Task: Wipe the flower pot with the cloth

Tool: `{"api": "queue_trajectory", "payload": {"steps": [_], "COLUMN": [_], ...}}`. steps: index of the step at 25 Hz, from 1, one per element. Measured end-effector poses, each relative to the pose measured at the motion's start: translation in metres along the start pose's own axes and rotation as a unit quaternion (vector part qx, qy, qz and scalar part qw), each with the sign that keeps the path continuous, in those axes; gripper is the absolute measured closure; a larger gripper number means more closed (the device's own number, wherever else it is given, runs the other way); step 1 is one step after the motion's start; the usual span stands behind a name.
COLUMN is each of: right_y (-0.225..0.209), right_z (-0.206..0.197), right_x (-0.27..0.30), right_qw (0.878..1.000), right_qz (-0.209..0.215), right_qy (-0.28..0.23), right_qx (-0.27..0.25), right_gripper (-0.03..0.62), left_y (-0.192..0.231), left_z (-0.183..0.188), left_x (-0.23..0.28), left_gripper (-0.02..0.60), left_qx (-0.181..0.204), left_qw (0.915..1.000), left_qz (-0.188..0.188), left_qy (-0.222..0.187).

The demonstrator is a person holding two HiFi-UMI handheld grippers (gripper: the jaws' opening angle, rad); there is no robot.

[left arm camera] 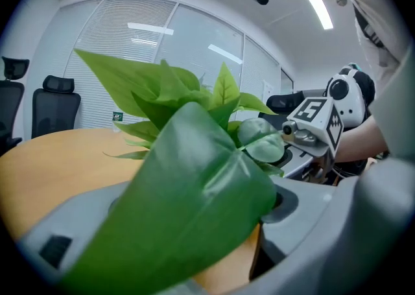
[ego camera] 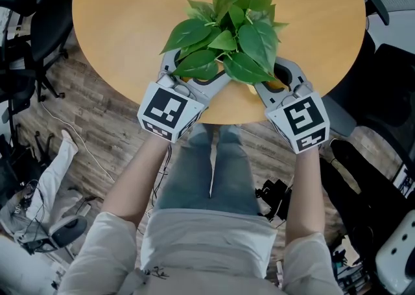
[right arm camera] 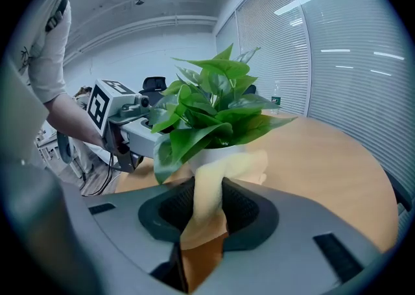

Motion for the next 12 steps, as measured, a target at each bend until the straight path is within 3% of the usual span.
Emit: {"api": "queue_trajectory", "payload": {"steps": [12], "right_y": [0.011], "right_z": [-0.003], "right_x": [0.006], "right_qw": [1.0], "right_qz": [0.01], "right_qy": [-0.005], "right_qx": [0.011], "right_gripper": [0.494], "left_y": [-0.007], "left_z": [-0.003], "left_x": [0.001], "left_gripper": [0.193], "left_qx": [-0.025], "left_qw": [0.9971], "left_qz": [0.072], "left_qy": [0.001]}}
Point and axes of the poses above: the fingertips, and each gripper's own axes: x forward along the fingers, y to its left, z out of its top, the point moved 2 cm from there along -x, backward along the fingers, and after that the axes turned 13 degrees about z, right-handed, at the moved point
